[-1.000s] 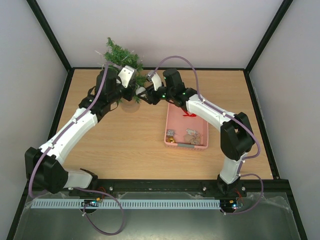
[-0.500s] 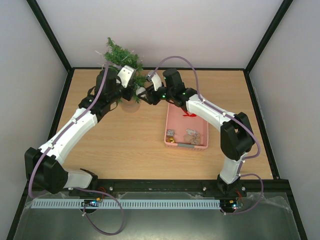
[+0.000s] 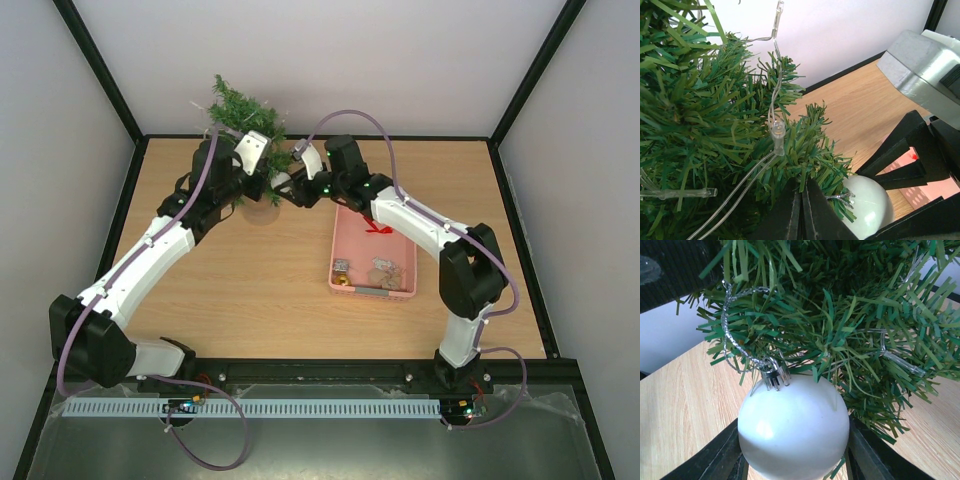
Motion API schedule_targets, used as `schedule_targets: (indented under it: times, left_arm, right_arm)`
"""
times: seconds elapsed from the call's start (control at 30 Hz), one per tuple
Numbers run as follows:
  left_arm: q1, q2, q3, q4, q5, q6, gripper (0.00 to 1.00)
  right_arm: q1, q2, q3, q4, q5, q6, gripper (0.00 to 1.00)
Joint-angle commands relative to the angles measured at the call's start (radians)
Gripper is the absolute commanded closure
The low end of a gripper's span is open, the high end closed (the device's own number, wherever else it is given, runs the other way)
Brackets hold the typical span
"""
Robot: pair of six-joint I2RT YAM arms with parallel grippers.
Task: Decorate the small christmas tree
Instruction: Hang the decoration item on the Christmas tree.
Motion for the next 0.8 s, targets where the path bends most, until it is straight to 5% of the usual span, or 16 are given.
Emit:
schedule_targets:
  times: [0.0, 0.77]
  left_arm:
    - [-0.004, -0.008, 0.008, -0.011, -0.02, 0.02, 0.97]
    - [-0.004, -0.018, -0.009, -0.018, -0.014, 0.03, 0.98]
  right_arm:
    - [-0.005, 0.018, 0.038, -0.015, 0.007, -0.013, 0.55]
    - [-0.005, 0.042, 0.027, -0.042, 0.009, -0.014, 0.55]
